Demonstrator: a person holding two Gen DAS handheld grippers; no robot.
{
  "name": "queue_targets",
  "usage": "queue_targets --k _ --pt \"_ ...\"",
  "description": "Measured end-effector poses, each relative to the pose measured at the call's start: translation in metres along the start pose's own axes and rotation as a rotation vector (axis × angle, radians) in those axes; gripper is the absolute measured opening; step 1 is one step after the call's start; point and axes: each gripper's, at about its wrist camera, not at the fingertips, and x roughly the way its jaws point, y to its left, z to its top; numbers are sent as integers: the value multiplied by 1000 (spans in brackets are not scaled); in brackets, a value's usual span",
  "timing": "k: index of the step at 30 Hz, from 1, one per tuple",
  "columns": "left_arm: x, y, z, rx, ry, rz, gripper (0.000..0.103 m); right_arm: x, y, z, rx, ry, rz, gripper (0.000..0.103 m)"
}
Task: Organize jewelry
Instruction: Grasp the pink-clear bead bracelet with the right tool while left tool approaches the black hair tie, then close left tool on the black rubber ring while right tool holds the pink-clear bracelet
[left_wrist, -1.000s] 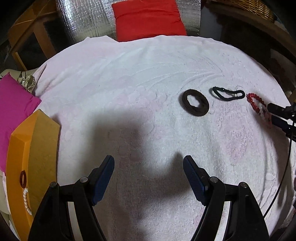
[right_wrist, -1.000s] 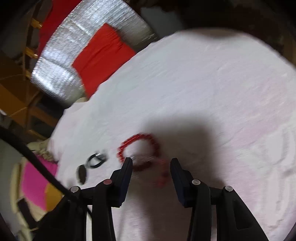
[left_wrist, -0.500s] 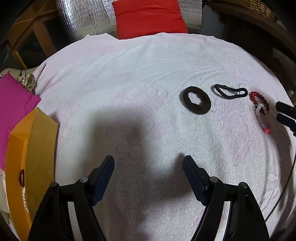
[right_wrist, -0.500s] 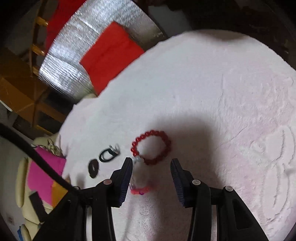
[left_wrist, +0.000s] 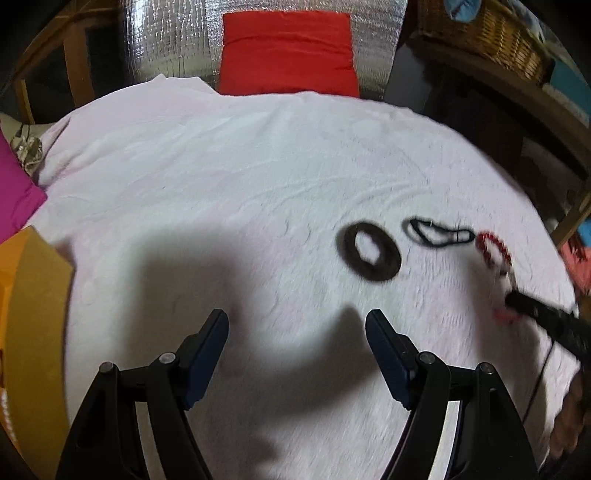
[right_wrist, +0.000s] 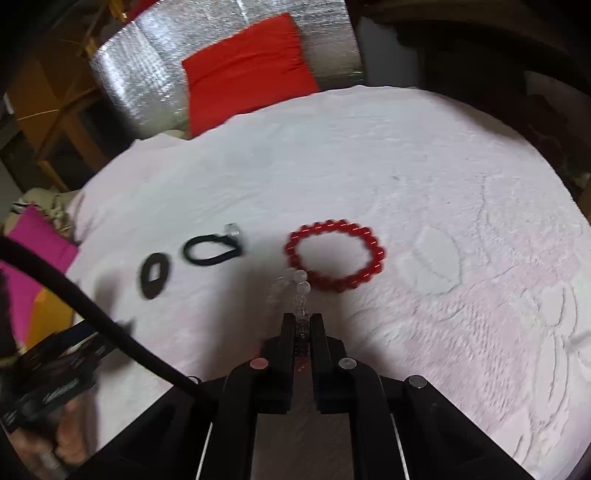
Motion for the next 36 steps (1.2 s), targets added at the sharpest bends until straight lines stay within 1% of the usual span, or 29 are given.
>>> queue_targets --k 3,7,9,12,15,18,21,23,25,27,28,29,30,31,32,36 --pt "6 0 8 -45 -32 -33 77 -11 -4 -4 5 3 63 8" --pt "16 -4 16 -52 -36 -28 77 -19 -4 -14 17 18 124 8" --pt "22 -6 21 -69 -38 -32 77 -20 -4 -17 18 28 131 8" --pt "25 -13 28 -66 -50 -45 76 -16 -4 -21 25 51 140 8" --pt "28 -16 34 -61 -56 -67 73 -13 -3 -24 18 65 138 8" --pt "28 -20 35 -53 -66 -82 68 -10 -3 -26 9 82 133 8" --pt "31 -18 39 -71 -71 -104 66 -6 -7 -25 12 92 130 8" --pt "34 -19 39 -70 -71 -103 62 -4 -7 -25 11 95 130 8" --pt "40 -18 40 -65 -71 -91 53 -3 -7 -25 8 97 128 8" --pt "42 -20 43 -60 -77 -82 49 -2 -6 -25 3 98 124 8" --pt "43 -20 44 -55 -77 -76 43 -3 -6 -25 1 98 123 8" --pt "42 -20 44 -51 -78 -74 33 -3 -6 -25 -2 97 121 8" --pt "42 -19 44 -48 -79 -84 25 -4 -7 -26 -3 97 121 8" --pt "41 -19 43 -49 -76 -107 11 -4 -7 -26 -3 97 121 8" --pt "42 -18 43 -47 -73 -114 10 -3 -6 -25 -2 97 121 8" --pt "32 -24 38 0 -77 -95 7 -7 -3 -22 -8 82 121 8"
